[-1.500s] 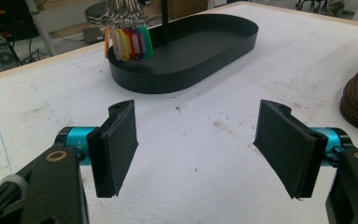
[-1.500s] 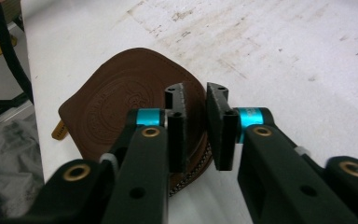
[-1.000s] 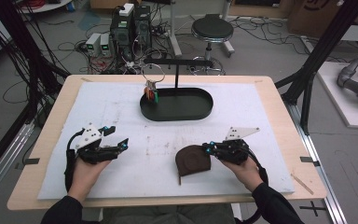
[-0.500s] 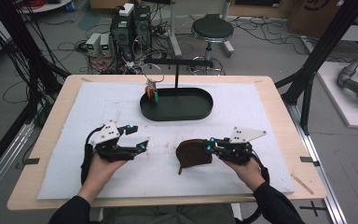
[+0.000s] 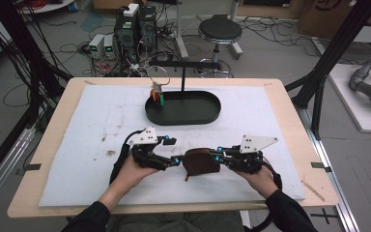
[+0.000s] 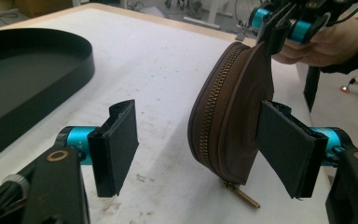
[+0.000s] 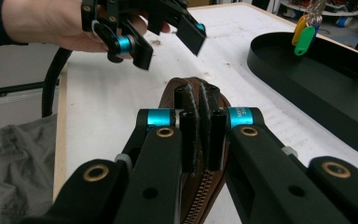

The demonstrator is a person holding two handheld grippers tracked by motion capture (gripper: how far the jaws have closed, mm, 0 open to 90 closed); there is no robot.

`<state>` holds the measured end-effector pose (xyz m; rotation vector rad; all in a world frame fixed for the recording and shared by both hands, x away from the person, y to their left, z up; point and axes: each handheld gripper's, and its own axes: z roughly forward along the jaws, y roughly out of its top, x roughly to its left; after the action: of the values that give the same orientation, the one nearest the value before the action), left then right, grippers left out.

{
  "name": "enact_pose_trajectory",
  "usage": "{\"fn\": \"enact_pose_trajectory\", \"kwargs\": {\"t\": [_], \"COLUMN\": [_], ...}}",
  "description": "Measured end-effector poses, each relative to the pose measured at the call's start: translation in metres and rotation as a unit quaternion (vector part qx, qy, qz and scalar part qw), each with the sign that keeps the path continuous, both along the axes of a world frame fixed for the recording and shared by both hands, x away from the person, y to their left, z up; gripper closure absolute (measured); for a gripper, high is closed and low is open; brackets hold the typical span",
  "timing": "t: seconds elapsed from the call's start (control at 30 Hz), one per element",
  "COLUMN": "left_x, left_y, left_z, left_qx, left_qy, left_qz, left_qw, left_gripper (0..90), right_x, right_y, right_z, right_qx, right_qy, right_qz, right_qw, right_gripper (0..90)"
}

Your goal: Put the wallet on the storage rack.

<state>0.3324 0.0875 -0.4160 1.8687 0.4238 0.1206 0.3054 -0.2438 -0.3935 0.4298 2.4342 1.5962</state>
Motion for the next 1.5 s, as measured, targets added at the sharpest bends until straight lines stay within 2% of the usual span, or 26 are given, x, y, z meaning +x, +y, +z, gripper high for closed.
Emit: {"fn": "enact_pose_trajectory", "kwargs": {"t": [0.07,0.3,0.4,0.53,0.6,0.83,0.93,1.0,1.07,1.17,1.23,1.5], "left_x": [0.003,0.014,0.015,0.012,0.011,0.009,0.007,0.005,0.005,0.004,0.003,0.0], "left_y": [-0.005,-0.022,-0.025,-0.027,-0.029,-0.027,-0.028,-0.029,-0.028,-0.027,-0.027,-0.019], "left_z": [-0.003,-0.014,-0.016,-0.015,-0.016,-0.014,-0.013,-0.012,-0.011,-0.011,-0.01,0.003], "left_qx": [0.005,0.018,0.014,0.02,0.025,0.026,0.025,0.026,0.027,0.028,0.027,0.01], "left_qy": [0.006,0.051,0.057,0.05,0.052,0.037,0.026,0.019,0.015,0.01,0.008,-0.01], "left_qz": [-0.004,-0.027,-0.048,-0.069,-0.074,-0.083,-0.092,-0.095,-0.099,-0.102,-0.103,-0.1], "left_qw": [1.0,0.9982,0.9971,0.9962,0.9956,0.9955,0.9951,0.9949,0.9946,0.9944,0.9942,0.9949], "left_gripper": [29.7,29.9,37.7,50.2,52.4,61.1,65.8,67.1,67.8,68.1,68.2,68.2], "right_x": [0.0,-0.002,-0.001,0.0,0.0,0.001,0.003,0.003,0.003,0.005,0.007,0.012], "right_y": [-0.001,-0.006,-0.007,-0.01,-0.01,-0.014,-0.016,-0.017,-0.017,-0.019,-0.02,-0.021], "right_z": [0.0,-0.001,-0.002,-0.003,-0.003,-0.004,-0.004,-0.005,-0.005,-0.004,-0.004,-0.007], "right_qx": [0.0,-0.002,-0.003,-0.004,-0.002,-0.002,0.005,0.005,0.009,0.018,0.024,0.028], "right_qy": [0.0,0.005,0.006,0.008,0.01,0.013,0.018,0.02,0.022,0.021,0.031,0.055], "right_qz": [0.003,0.012,0.012,0.013,0.016,0.02,0.023,0.024,0.023,0.012,0.005,0.003], "right_qw": [1.0,0.9999,0.9999,0.9999,0.9998,0.9997,0.9996,0.9995,0.9994,0.9995,0.9992,0.9981], "right_gripper": [88.1,87.8,87.6,87.2,86.9,84.1,76.6,75.0,64.7,55.1,49.6,38.0]}}
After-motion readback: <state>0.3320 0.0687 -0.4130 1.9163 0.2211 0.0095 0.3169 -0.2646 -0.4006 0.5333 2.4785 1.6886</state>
